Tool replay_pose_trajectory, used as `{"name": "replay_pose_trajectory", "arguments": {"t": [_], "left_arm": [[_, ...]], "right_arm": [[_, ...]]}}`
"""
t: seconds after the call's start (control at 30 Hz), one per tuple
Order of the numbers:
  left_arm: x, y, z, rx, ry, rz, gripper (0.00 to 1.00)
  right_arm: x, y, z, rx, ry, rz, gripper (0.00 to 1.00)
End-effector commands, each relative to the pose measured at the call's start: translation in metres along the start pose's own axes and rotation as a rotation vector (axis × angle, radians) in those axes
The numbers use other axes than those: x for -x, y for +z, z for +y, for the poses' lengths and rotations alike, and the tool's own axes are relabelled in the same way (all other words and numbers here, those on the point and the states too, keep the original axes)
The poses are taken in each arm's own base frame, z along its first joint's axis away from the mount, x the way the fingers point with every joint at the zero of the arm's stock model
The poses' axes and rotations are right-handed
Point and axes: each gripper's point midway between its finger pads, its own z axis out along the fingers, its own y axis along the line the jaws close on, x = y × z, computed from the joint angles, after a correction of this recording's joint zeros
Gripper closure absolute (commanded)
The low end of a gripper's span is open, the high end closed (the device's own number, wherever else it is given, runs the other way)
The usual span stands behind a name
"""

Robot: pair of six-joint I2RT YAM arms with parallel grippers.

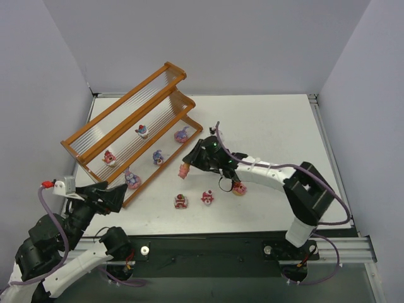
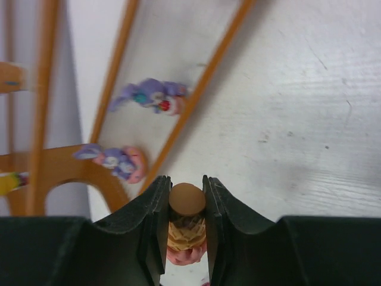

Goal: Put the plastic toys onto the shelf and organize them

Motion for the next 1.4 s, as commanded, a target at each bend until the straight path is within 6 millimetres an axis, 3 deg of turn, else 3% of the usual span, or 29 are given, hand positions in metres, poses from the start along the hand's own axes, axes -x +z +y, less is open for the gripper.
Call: {"name": "replay_pose_trajectory", "arguments": {"t": [0.0,0.13,0.23,0.27,0.37,0.5,0.6,0.77,0.97,1.27,1.37], "left_arm": [[-0.002,0.009,-0.042,-0.150,-0.017,0.049,0.03],[-0.006,0.014,-0.067,-0.254,-0.036,0.068,0.03],[-0.011,0.011,-0.099,-0.422,-0.013,0.091,0.03],[-0.007,0.008,-0.113,-0.495,0.009,0.074,0.03],[-0.012,-0.004,-0.144,-0.671,0.036,0.125,0.03],[-0.021,-0.014,-0.168,-0.807,0.059,0.194,0.03],[-0.030,-0.009,-0.175,-0.809,0.027,0.250,0.03],[-0.036,0.002,-0.174,-0.750,-0.074,0.274,0.03],[-0.048,0.013,-0.170,-0.678,-0.162,0.309,0.03],[-0.060,0.012,-0.178,-0.726,-0.224,0.349,0.03],[-0.064,0.012,-0.183,-0.750,-0.235,0.364,0.07]], "right_arm": [[0.058,-0.074,0.092,0.295,-0.116,-0.165,1.00],[0.050,-0.121,0.112,0.399,-0.248,-0.149,1.00],[0.042,-0.160,0.136,0.568,-0.296,-0.132,1.00],[0.026,-0.170,0.138,0.635,-0.313,-0.064,1.00],[0.006,-0.210,0.158,0.817,-0.320,0.046,1.00],[-0.019,-0.243,0.168,0.947,-0.328,0.179,1.00],[-0.032,-0.259,0.172,0.996,-0.383,0.207,1.00],[-0.052,-0.267,0.171,0.996,-0.518,0.198,1.00],[-0.062,-0.269,0.179,0.988,-0.598,0.199,1.00],[-0.069,-0.264,0.190,0.988,-0.651,0.206,1.00],[-0.075,-0.260,0.189,0.981,-0.668,0.224,1.00]]}}
